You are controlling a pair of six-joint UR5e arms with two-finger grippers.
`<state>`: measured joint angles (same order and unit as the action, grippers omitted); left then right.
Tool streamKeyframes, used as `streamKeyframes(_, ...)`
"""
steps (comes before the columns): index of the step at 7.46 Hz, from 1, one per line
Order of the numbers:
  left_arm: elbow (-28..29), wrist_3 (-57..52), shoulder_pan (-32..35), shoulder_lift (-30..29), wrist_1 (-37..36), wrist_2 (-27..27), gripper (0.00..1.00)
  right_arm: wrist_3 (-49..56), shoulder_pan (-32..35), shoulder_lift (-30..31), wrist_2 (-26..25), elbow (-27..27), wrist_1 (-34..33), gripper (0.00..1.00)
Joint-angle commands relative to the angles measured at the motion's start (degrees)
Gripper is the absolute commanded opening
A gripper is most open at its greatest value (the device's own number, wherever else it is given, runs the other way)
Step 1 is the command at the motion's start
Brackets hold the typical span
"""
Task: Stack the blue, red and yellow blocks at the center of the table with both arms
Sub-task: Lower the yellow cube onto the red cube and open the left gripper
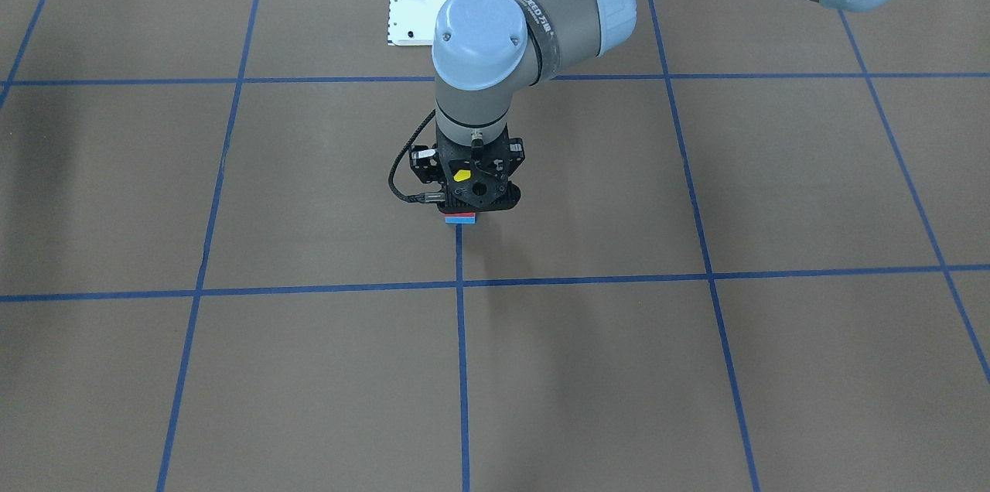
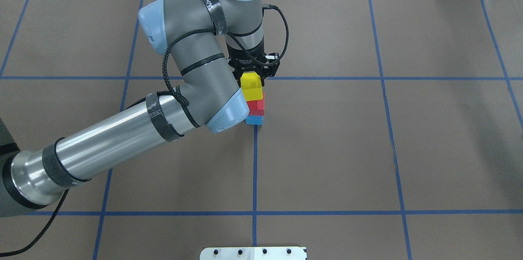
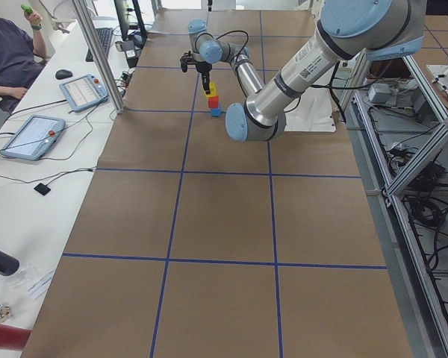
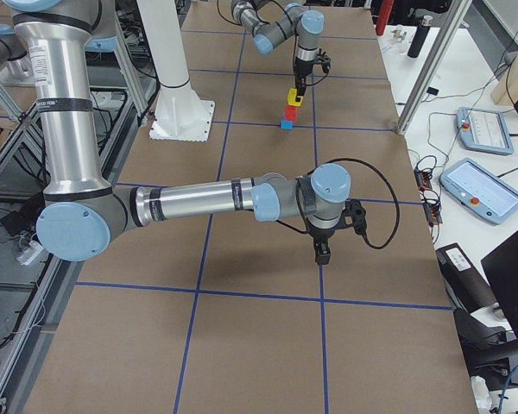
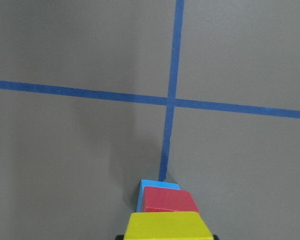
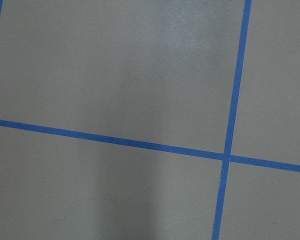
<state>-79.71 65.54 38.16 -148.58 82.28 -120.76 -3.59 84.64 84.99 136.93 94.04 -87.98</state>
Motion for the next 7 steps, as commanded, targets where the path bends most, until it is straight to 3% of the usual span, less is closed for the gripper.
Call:
streamKeyframes(1, -0.45, -2.96, -0.1, -0.04, -0.02, 1.48, 0.0, 0.07, 0.09, 0.01, 0.0, 0.0, 0.0, 1.0)
streamKeyframes(7, 0.08, -4.99, -1.6, 0.31, 1.82, 2.72, 0.0, 0.07, 0.09, -0.17, -0.09, -0.26, 0.0, 1.0)
